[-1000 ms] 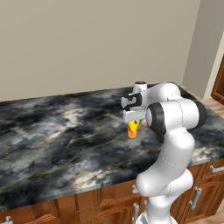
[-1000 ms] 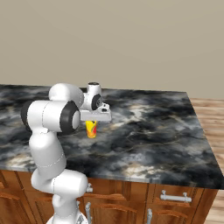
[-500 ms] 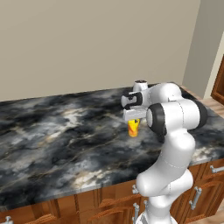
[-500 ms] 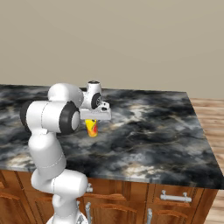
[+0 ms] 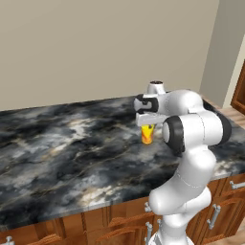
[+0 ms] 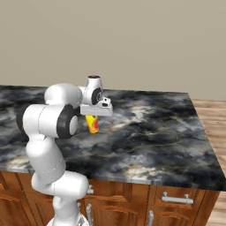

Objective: Pick the cup and cup and place them in the sink. Then turn on the water.

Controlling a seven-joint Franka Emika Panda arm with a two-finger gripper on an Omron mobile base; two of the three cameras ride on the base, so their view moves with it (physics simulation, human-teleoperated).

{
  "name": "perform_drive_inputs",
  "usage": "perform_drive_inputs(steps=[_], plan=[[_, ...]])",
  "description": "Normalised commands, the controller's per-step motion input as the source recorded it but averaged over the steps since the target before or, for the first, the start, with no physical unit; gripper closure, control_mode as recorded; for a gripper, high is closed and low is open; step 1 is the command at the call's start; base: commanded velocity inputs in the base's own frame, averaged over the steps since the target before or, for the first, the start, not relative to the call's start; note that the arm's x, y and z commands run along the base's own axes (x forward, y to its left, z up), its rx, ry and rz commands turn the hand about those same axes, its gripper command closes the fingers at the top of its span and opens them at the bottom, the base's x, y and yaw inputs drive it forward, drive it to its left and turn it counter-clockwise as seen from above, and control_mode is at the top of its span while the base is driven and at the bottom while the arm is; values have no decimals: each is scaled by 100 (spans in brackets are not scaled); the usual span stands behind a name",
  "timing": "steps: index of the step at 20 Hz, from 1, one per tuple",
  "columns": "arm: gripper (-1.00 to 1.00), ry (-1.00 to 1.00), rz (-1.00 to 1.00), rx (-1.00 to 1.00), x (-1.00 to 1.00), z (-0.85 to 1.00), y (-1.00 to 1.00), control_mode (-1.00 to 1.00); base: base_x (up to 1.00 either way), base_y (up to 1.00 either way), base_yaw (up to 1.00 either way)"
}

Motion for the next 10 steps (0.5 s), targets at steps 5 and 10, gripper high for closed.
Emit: perform_drive_inputs(steps=[5, 10], plan=[[100, 0, -4, 0, -13, 28, -14, -100, 0, 0, 0], [100, 0, -5, 0, -25, 39, -12, -100, 0, 0, 0]])
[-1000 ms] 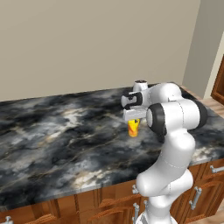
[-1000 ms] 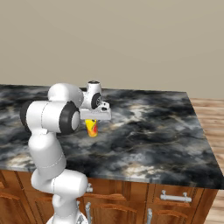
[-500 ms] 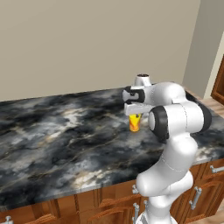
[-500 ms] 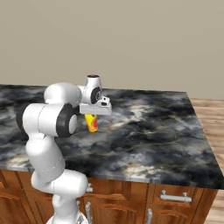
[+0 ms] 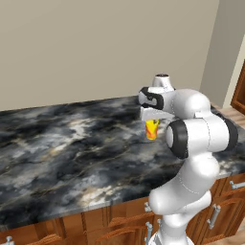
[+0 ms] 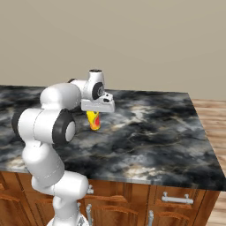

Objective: Pick the cup and cup and place them in the sink. Then turn on the water.

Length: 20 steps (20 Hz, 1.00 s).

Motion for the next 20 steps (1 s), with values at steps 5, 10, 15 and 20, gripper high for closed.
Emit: perform_drive_inputs(steps=[5, 10, 15, 20], plan=[[100, 0, -7, 0, -30, 42, -2, -100, 0, 0, 0], [100, 0, -8, 0, -44, 40, 0, -100, 0, 0, 0], [100, 0, -6, 0, -29, 46, 0, -100, 0, 0, 0], [100, 0, -6, 0, -42, 55, 0, -100, 0, 0, 0]])
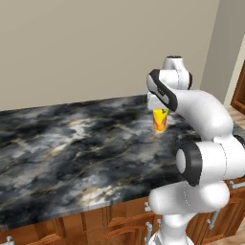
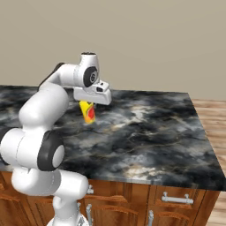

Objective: Pick the cup and cup and place them in the sink. Then turn on the water.

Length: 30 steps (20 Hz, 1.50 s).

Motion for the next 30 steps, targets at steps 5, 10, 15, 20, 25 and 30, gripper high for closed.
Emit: perform_drive_inputs(steps=[5, 10, 15, 20, 25, 30], plan=[[100, -1, -6, 0, -40, 50, 0, -100, 0, 0, 0], [100, -2, -1, 0, -26, 39, 11, -100, 0, 0, 0], [100, 0, 2, 0, -18, 17, 35, -100, 0, 0, 0], [100, 0, 4, 0, -41, 6, 17, -100, 0, 0, 0], [100, -3, 1, 0, -46, 4, 3, -100, 0, 0, 0], [100, 0, 0, 0, -20, 1, 0, 100, -20, -1, -1]])
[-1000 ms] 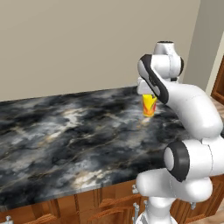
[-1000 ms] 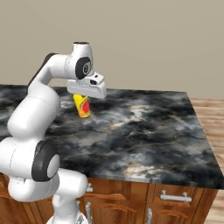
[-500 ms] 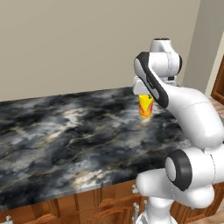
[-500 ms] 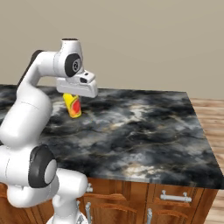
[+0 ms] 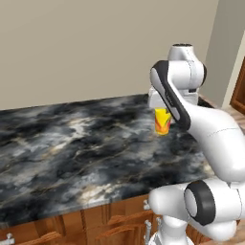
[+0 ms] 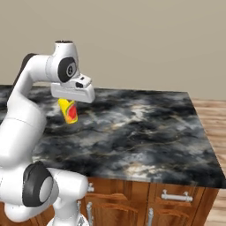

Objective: Pick the cup and cup and place them in the sink. Then turn on the water.

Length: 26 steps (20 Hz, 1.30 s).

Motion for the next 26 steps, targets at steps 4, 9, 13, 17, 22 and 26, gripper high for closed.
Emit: perform_drive_inputs(steps=[4, 9, 13, 17, 22, 26], plan=[[100, 0, 0, 0, 0, 0, 0, 100, -85, -34, -15], [100, 0, 0, 0, 0, 0, 0, 100, -100, -62, -29], [100, 0, 0, 0, 0, 0, 0, 100, -75, -60, -49], [100, 0, 0, 0, 0, 0, 0, 100, -36, -44, -63], [100, 0, 0, 0, 0, 0, 0, 100, -20, -39, -69], [100, 0, 0, 0, 0, 0, 0, 100, -9, -35, -72]])
